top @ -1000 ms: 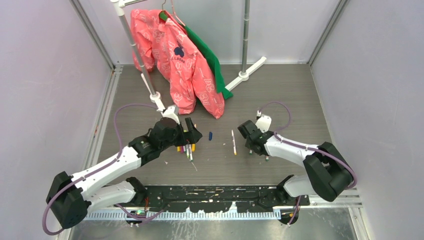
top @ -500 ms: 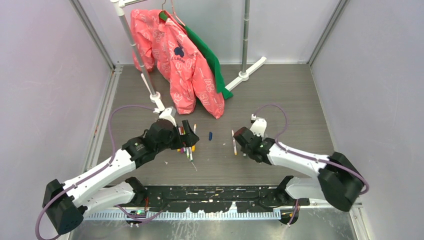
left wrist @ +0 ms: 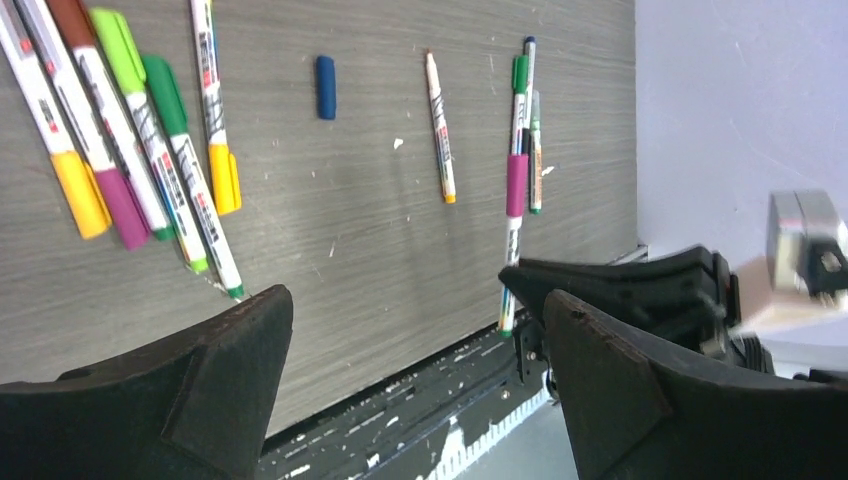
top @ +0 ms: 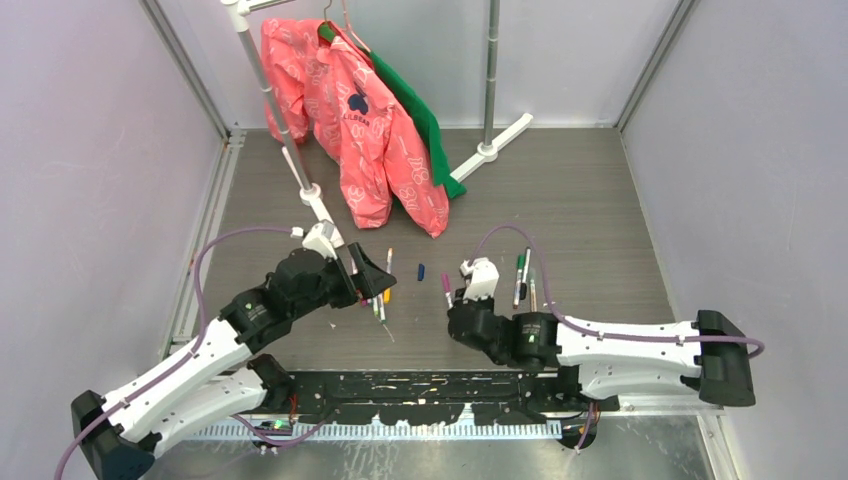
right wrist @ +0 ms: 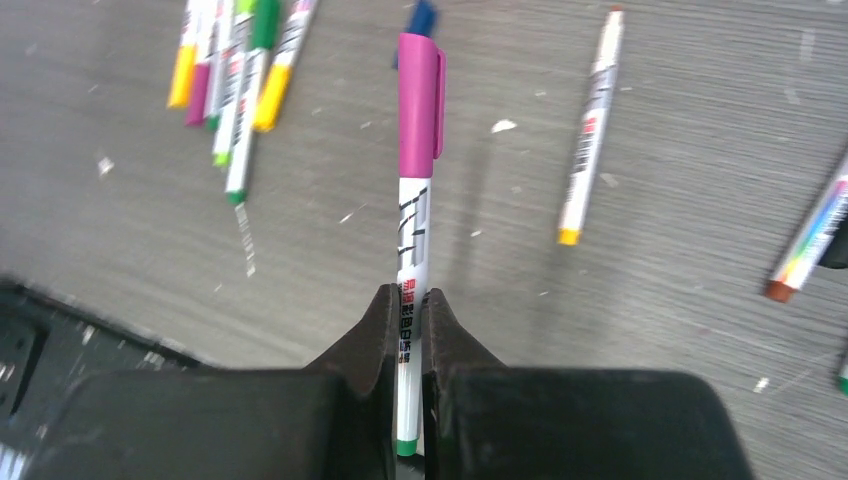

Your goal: Open the pen caps

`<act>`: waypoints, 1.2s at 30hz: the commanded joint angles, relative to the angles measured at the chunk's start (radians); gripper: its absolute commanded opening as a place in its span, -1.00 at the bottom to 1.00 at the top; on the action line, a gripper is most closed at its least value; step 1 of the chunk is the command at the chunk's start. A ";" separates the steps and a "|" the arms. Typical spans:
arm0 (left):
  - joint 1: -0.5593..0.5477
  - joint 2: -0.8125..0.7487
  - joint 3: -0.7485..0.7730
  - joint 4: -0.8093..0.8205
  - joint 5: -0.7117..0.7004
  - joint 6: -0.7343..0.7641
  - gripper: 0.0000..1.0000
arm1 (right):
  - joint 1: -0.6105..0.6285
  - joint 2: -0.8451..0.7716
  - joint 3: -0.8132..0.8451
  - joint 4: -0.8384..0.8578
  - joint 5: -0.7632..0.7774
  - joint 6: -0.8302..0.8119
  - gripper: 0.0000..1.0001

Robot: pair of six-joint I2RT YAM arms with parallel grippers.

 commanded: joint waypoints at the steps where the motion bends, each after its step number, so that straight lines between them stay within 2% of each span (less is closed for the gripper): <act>1: -0.019 -0.016 -0.037 0.040 0.040 -0.098 0.91 | 0.162 0.014 0.064 0.054 0.140 0.032 -0.98; 6: -0.076 -0.012 -0.064 0.047 0.020 -0.146 0.90 | 0.305 0.091 0.114 0.085 0.225 0.044 -0.98; 11: -0.149 0.006 -0.064 0.066 -0.041 -0.174 0.90 | 0.370 0.180 0.163 0.134 0.249 0.022 -0.98; 17: -0.213 0.061 -0.036 0.071 -0.090 -0.195 0.87 | 0.391 0.220 0.178 0.207 0.247 -0.007 -0.98; 25: -0.293 0.133 -0.011 0.082 -0.175 -0.226 0.68 | 0.401 0.229 0.173 0.253 0.236 -0.023 -0.98; 36: -0.332 0.134 -0.002 0.051 -0.273 -0.254 0.31 | 0.403 0.256 0.141 0.325 0.199 -0.014 -0.98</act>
